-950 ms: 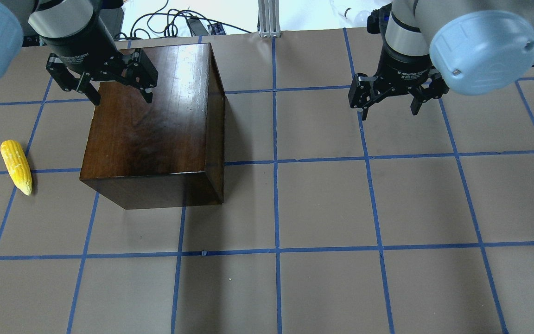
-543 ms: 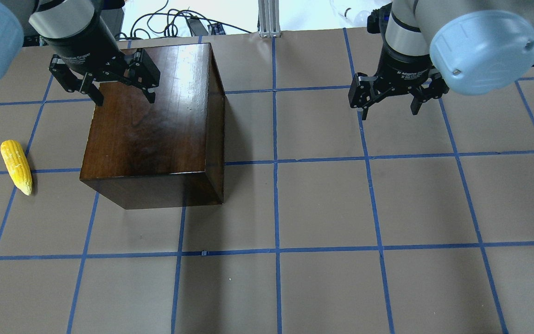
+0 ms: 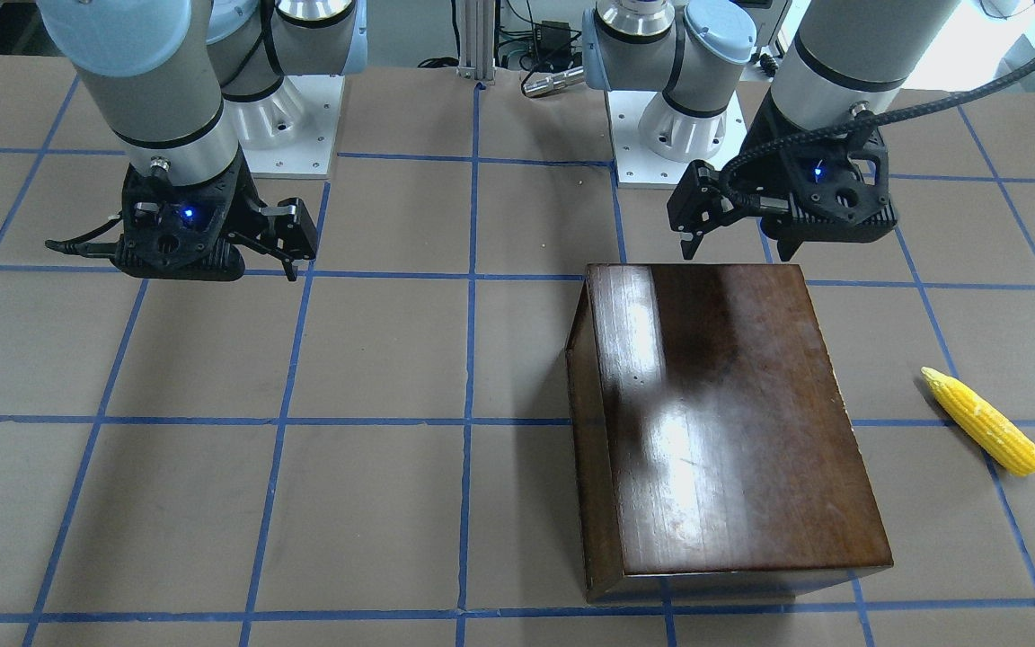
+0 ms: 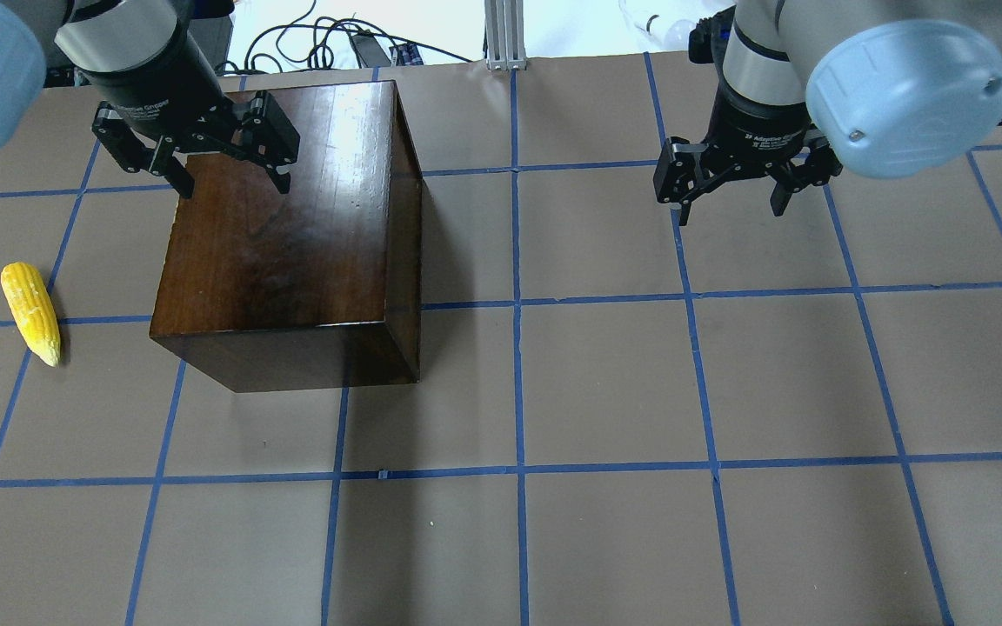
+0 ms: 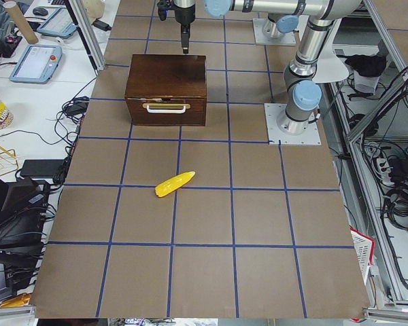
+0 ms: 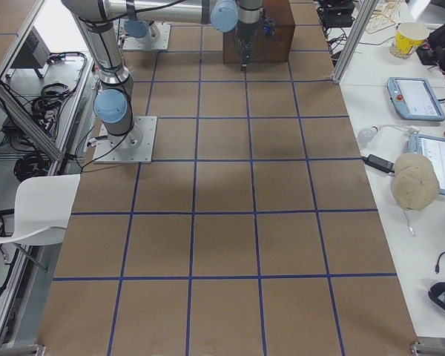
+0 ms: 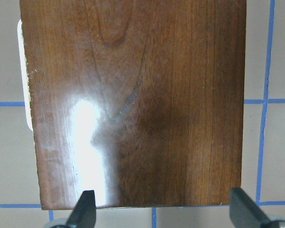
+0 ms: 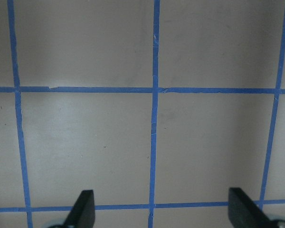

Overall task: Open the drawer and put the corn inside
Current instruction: 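Move the left gripper down beside the cabinet toward the white drawer handle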

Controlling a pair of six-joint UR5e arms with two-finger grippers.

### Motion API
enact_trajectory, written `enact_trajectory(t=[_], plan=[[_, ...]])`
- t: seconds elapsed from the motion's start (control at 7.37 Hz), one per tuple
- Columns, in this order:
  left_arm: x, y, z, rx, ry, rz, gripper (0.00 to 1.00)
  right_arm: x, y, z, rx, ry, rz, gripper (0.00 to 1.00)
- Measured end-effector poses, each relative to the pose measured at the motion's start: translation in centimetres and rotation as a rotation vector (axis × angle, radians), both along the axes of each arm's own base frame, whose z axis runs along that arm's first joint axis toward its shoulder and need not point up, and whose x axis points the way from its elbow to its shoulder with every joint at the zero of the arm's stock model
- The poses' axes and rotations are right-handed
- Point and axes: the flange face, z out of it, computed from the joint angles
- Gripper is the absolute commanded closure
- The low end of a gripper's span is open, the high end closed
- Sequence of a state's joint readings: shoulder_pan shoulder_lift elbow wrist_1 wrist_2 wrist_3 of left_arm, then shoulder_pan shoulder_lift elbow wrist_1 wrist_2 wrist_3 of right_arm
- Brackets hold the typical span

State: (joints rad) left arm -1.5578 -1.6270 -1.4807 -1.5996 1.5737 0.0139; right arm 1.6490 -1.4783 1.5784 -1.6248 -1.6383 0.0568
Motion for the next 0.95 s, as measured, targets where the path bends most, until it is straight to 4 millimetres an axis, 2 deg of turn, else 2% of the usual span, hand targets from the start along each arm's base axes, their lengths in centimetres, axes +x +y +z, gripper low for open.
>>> enact_trajectory(t=[0.14,0.27,0.95], plan=[[0.8,-0.2,0.0,-0.001,0.000,-0.010,0.00,0.0,0.0,0.0,0.000,0.000,0.000,0.00],[2.5,-0.6,0.0,-0.001,0.002,-0.019,0.00,0.0,0.0,0.0,0.000,0.000,0.000,0.00],[13.4,-2.1,-1.5,0.024,0.019,-0.054,0.00,0.0,0.0,0.1,-0.001,0.001,0.000,0.00]])
